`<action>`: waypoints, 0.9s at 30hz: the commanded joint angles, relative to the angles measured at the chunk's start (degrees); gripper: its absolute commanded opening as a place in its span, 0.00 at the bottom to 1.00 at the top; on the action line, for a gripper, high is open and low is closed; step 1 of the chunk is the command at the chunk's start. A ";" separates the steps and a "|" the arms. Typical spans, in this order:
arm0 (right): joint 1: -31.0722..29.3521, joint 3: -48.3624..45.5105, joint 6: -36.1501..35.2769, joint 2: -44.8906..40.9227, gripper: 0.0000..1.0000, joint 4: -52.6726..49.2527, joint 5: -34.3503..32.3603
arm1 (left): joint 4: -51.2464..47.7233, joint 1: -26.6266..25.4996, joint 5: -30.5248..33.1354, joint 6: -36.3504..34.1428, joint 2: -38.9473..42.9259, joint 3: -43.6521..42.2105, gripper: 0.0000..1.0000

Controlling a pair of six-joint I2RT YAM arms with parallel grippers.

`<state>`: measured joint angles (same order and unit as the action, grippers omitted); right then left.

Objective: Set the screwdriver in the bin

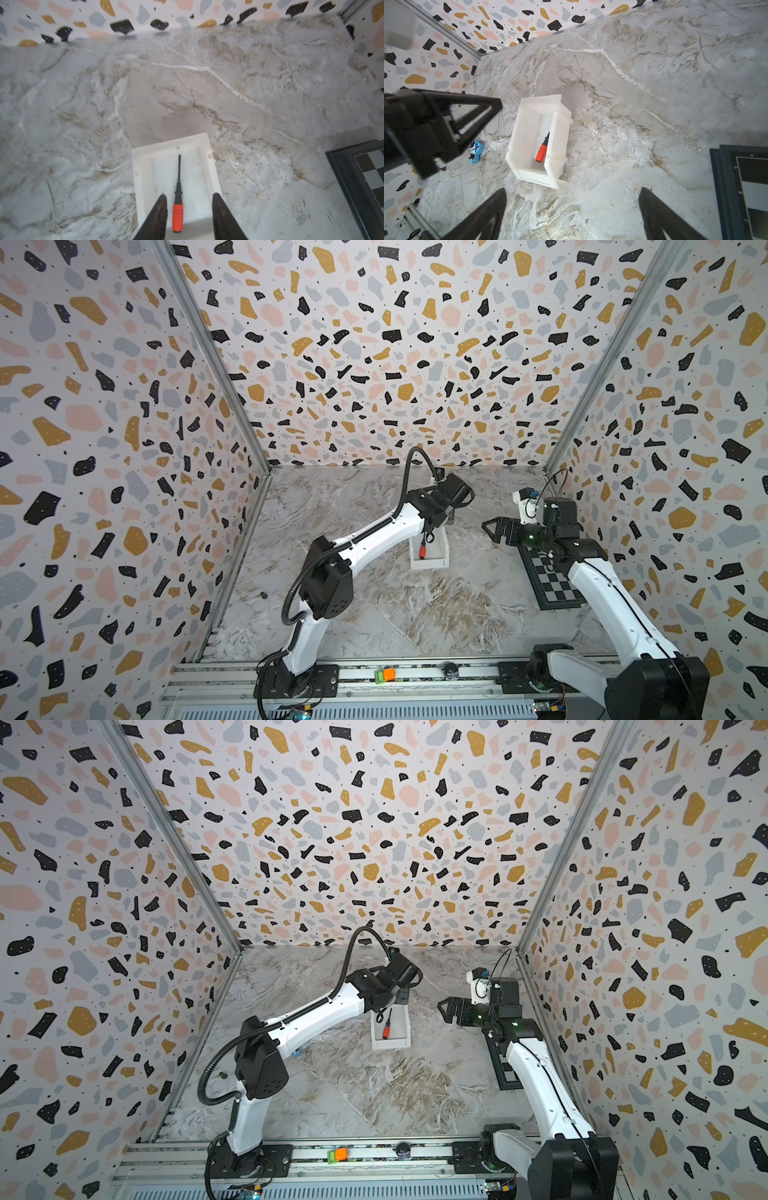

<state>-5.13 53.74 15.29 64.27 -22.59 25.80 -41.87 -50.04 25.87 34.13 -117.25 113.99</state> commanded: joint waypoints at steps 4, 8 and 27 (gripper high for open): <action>-3.57 6.38 -0.55 2.16 0.99 -0.34 -5.72 | 6.84 3.75 2.63 -5.69 9.55 -6.29 0.47; -5.02 7.06 -2.06 4.32 1.00 3.60 -8.45 | 12.93 7.17 2.93 -7.39 16.83 -15.25 0.57; -12.63 5.93 -9.30 11.04 0.99 22.30 -23.86 | 37.11 29.87 -6.99 -17.65 43.47 -49.99 1.00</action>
<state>-17.82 61.69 8.82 76.51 -6.22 5.93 -13.06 -22.39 21.39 21.32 -76.66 67.99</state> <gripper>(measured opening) 0.991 0.998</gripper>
